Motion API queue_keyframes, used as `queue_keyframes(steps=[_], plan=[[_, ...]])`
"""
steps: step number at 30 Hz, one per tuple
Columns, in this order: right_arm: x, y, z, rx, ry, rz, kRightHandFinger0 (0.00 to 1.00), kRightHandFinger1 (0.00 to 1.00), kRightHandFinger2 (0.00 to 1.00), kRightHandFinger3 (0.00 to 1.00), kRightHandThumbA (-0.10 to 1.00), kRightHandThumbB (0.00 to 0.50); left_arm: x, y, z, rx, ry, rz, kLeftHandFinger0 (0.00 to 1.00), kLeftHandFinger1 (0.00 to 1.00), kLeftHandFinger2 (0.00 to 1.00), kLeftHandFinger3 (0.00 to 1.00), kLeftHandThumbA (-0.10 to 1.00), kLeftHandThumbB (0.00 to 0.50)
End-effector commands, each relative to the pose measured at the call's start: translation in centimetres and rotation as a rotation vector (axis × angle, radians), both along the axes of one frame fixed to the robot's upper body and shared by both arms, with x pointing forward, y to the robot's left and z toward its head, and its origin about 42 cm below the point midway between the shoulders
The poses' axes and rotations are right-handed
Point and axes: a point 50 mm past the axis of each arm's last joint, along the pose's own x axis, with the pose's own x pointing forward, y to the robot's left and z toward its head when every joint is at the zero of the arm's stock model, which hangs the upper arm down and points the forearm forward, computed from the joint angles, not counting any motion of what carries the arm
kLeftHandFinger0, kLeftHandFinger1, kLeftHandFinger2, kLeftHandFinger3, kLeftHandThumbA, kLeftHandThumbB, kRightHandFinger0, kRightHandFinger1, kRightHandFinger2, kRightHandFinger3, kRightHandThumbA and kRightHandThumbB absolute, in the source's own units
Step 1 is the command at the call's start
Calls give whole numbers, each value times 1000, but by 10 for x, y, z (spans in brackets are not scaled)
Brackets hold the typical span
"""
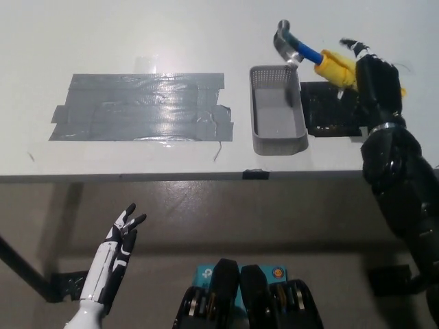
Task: The robot picks the hammer with right hand and hits the black area on the desk and places it back.
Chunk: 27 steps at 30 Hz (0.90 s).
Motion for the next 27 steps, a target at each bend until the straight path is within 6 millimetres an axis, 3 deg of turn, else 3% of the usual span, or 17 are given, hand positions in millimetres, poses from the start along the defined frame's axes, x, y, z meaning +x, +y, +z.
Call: queue_keyframes(steps=[1, 3, 5, 8, 13, 15, 17, 21, 22, 23, 24, 27], plan=[[16, -36, 191, 321, 177, 319, 33, 581, 911, 1000, -100, 129, 11, 1, 25, 61, -102, -51, 983, 987, 873, 1000, 1000, 0], [14, -45, 200, 163, 184, 297, 78, 616, 925, 1000, -100, 146, 13, 1, 26, 65, -104, -53, 981, 984, 872, 1000, 1000, 0], [10, -55, 209, 153, 207, 292, 85, 589, 916, 976, -100, 164, 14, 1, 27, 64, -105, -55, 979, 981, 870, 1000, 1000, 0], [4, -73, 222, 124, 292, 322, 63, 619, 978, 1000, -100, 130, 14, 2, 29, 60, -105, -58, 952, 963, 859, 1000, 1000, 1], [-8, -89, 239, -24, 381, 291, 24, 542, 906, 1000, -100, 138, 15, 3, 30, 58, -108, -61, 940, 940, 858, 1000, 998, 0], [-11, -95, 248, -69, 423, 305, 0, 513, 901, 937, -100, 130, 16, 4, 32, 57, -112, -61, 936, 930, 849, 1000, 988, 0], [-15, -101, 256, -88, 474, 312, 0, 483, 867, 1000, -100, 130, 16, 4, 32, 53, -116, -61, 926, 921, 836, 1000, 995, 0], [-21, -110, 269, -80, 565, 369, 0, 537, 913, 1000, -100, 117, 14, 4, 30, 54, -108, -58, 918, 916, 834, 1000, 1000, 0], [-23, -111, 274, -86, 576, 366, 48, 585, 951, 1000, -100, 124, 14, 4, 29, 51, -106, -57, 914, 916, 834, 1000, 1000, 0], [-23, -112, 276, -85, 587, 368, 53, 592, 953, 987, -100, 121, 13, 4, 29, 49, -104, -56, 911, 915, 835, 1000, 1000, 0], [-24, -112, 280, -78, 606, 374, 55, 580, 960, 868, -100, 129, 13, 5, 28, 49, -104, -57, 907, 913, 833, 1000, 1000, 0], [-26, -112, 291, -56, 636, 391, 54, 541, 952, 707, -100, 133, 13, 5, 28, 45, -100, -55, 910, 906, 822, 1000, 1000, 0]])
